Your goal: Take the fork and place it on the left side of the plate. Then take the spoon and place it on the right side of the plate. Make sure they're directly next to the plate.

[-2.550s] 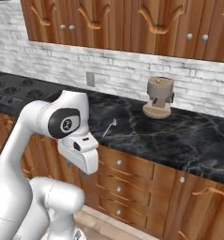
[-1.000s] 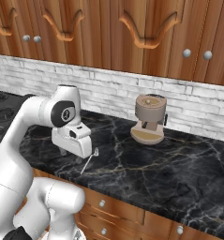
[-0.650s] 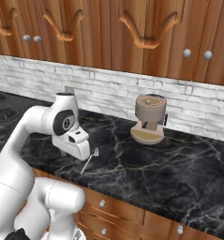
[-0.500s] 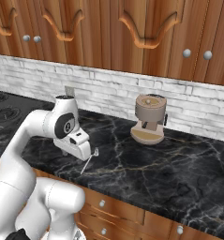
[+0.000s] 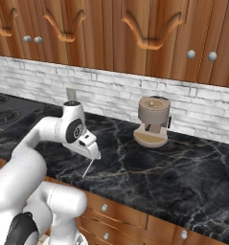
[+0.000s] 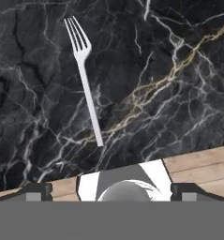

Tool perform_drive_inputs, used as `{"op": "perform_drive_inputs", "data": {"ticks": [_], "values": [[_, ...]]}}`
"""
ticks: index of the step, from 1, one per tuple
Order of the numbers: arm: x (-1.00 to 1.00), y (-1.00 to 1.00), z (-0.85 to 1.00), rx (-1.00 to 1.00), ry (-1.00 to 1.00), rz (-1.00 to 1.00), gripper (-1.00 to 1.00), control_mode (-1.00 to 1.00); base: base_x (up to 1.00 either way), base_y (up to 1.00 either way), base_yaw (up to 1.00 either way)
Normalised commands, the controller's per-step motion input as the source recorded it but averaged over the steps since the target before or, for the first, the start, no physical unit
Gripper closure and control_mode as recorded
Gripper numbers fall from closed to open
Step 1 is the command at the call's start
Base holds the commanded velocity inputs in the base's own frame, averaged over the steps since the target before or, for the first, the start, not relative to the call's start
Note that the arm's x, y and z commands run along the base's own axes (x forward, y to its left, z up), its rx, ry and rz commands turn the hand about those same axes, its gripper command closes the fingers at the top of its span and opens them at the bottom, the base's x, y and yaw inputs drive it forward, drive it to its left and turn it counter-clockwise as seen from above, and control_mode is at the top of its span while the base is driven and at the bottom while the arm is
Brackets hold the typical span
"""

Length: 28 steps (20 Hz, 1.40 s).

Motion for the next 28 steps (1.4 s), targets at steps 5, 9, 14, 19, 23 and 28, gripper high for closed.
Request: {"op": "perform_drive_inputs", "data": {"ticks": [5, 9, 14, 19, 23, 28], "values": [[0.60, 0.00, -0.36, 0.00, 0.00, 0.04, -1.00, -1.00, 0.00, 0.00, 0.00], [0.43, 0.00, -0.41, 0.00, 0.00, 0.04, -1.00, -1.00, 0.00, 0.00, 0.00], [0.33, 0.00, -0.39, 0.00, 0.00, 0.04, -1.00, -1.00, 0.00, 0.00, 0.00], [0.21, 0.00, -0.42, -0.01, 0.00, 0.03, -1.00, -1.00, 0.00, 0.00, 0.00], [0.19, 0.00, -0.44, -0.01, 0.00, 0.02, -1.00, -1.00, 0.00, 0.00, 0.00], [0.19, 0.00, -0.41, 0.00, 0.00, 0.02, -1.00, -1.00, 0.00, 0.00, 0.00]]}}
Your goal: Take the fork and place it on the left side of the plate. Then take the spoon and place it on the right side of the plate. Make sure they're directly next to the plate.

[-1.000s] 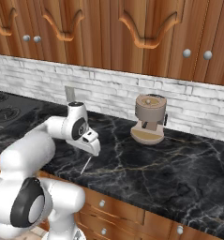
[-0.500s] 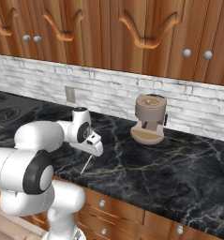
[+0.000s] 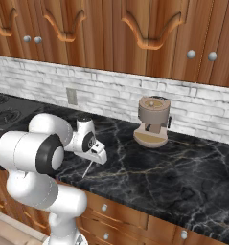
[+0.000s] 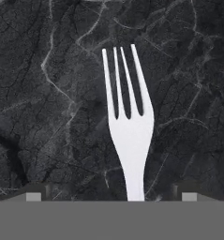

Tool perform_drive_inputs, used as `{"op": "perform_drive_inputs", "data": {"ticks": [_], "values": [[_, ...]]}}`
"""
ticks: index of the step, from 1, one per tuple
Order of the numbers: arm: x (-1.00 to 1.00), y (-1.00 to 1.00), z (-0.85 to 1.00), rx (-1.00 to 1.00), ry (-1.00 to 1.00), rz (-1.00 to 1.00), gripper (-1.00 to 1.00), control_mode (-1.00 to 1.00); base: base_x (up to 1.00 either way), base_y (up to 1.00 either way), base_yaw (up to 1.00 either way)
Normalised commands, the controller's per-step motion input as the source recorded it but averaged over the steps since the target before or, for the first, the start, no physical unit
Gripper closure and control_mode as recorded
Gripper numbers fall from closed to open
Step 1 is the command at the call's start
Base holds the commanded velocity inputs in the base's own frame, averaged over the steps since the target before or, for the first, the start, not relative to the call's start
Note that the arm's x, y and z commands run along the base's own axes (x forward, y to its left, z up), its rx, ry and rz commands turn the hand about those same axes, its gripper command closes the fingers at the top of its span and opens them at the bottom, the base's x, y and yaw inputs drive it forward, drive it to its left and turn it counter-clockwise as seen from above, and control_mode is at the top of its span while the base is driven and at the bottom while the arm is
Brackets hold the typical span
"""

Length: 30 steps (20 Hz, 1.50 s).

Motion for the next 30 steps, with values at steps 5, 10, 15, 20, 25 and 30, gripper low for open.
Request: {"op": "perform_drive_inputs", "data": {"ticks": [5, 10, 15, 20, 25, 30], "values": [[0.19, 0.00, -0.32, 0.00, 0.00, 0.01, -1.00, -1.00, 0.00, 0.00, 0.00], [0.05, -0.02, -0.21, 0.00, 0.00, 0.00, 1.00, -1.00, 0.00, 0.00, 0.00], [0.00, -0.18, -0.27, 0.00, -0.01, 0.00, 1.00, -1.00, 0.00, 0.00, 0.00], [-0.07, -0.32, 0.04, 0.00, -0.13, 0.00, 1.00, -1.00, 0.00, 0.00, 0.00], [-0.18, -0.45, 0.67, 0.02, -0.24, 0.00, 1.00, -1.00, 0.00, 0.00, 0.00], [-0.26, -0.21, 1.00, 0.02, -0.22, 0.00, 1.00, -1.00, 0.00, 0.00, 0.00]]}}
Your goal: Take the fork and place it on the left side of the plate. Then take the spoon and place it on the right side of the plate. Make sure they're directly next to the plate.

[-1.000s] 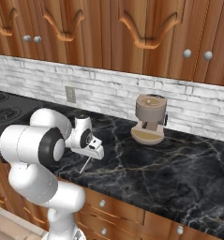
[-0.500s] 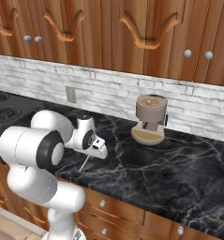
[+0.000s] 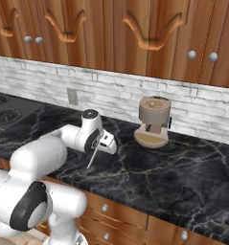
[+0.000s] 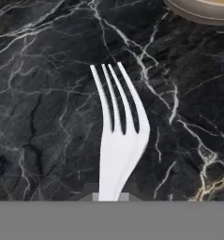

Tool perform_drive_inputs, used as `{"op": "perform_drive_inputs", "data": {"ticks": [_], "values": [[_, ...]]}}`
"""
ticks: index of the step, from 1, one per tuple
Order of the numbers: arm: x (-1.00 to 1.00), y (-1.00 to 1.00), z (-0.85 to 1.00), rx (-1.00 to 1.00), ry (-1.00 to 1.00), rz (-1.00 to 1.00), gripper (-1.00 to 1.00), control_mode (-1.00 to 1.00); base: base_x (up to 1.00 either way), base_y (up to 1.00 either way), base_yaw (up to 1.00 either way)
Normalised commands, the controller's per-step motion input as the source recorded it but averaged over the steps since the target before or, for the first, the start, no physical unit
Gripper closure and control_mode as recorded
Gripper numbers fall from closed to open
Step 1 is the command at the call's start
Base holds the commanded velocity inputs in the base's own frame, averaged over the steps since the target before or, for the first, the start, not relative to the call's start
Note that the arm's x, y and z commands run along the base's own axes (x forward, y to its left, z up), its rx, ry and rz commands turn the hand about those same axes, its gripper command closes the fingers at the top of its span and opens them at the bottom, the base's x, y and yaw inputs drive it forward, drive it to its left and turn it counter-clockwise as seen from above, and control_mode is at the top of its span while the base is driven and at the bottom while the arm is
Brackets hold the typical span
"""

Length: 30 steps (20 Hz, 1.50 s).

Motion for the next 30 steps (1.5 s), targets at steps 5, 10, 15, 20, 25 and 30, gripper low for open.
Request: {"op": "perform_drive_inputs", "data": {"ticks": [5, 10, 15, 20, 25, 30], "values": [[-0.54, -0.01, 1.00, 0.06, -0.02, 0.00, 1.00, -1.00, 0.00, 0.00, 0.00], [-0.93, 0.00, 0.70, 0.01, -0.10, 0.00, 1.00, -1.00, 0.00, 0.00, 0.00], [-0.39, 0.00, 0.22, 0.00, -0.08, 0.01, 1.00, -1.00, 0.00, 0.00, 0.00], [0.00, 0.00, 0.00, 0.00, 0.00, 0.02, 1.00, -1.00, 0.00, 0.00, 0.00], [0.00, 0.00, 0.00, 0.00, -0.01, 0.01, 1.00, 1.00, -0.39, 0.00, 0.12], [0.00, 0.00, 0.00, 0.00, 0.00, 0.00, 1.00, 1.00, -0.88, -0.01, 0.26]]}}
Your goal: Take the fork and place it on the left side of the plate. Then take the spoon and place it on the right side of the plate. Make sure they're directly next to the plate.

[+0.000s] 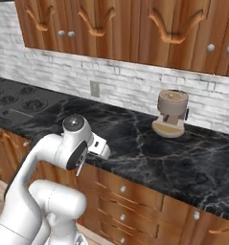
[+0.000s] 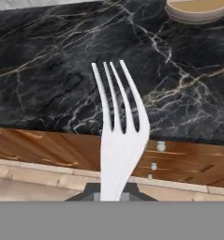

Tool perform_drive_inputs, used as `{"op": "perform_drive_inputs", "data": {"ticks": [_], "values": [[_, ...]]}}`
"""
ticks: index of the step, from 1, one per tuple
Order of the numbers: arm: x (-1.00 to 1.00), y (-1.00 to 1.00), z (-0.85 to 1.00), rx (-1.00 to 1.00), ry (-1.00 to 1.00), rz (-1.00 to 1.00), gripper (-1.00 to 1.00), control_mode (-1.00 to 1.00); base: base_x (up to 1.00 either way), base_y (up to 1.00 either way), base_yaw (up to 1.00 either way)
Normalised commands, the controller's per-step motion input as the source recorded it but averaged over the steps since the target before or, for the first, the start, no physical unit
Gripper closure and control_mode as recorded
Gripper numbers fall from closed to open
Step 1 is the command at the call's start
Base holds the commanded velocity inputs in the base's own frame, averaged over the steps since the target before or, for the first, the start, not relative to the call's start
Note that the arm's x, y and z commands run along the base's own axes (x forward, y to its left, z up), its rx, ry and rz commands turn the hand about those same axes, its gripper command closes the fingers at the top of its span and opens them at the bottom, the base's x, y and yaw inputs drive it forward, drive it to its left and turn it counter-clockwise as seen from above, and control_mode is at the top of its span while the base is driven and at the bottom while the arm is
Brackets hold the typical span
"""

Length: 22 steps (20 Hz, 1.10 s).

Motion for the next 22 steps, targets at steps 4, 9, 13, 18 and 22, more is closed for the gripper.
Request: {"op": "perform_drive_inputs", "data": {"ticks": [4, 9, 13, 18, 22], "values": [[0.00, 0.00, 0.00, 0.00, 0.00, 0.00, 1.00, 1.00, -0.96, 0.00, 0.28], [0.00, 0.00, 0.00, 0.00, 0.00, 0.00, 1.00, 1.00, -0.73, 0.01, 0.44], [0.00, 0.00, 0.00, 0.00, 0.00, 0.00, 1.00, 1.00, -0.40, 0.20, 0.62], [0.00, 0.00, 0.00, 0.00, 0.00, 0.00, 1.00, 1.00, -0.46, 0.33, 0.66], [0.00, 0.00, 0.00, 0.00, 0.00, 0.00, 1.00, 1.00, -0.81, 0.20, 0.56]]}}
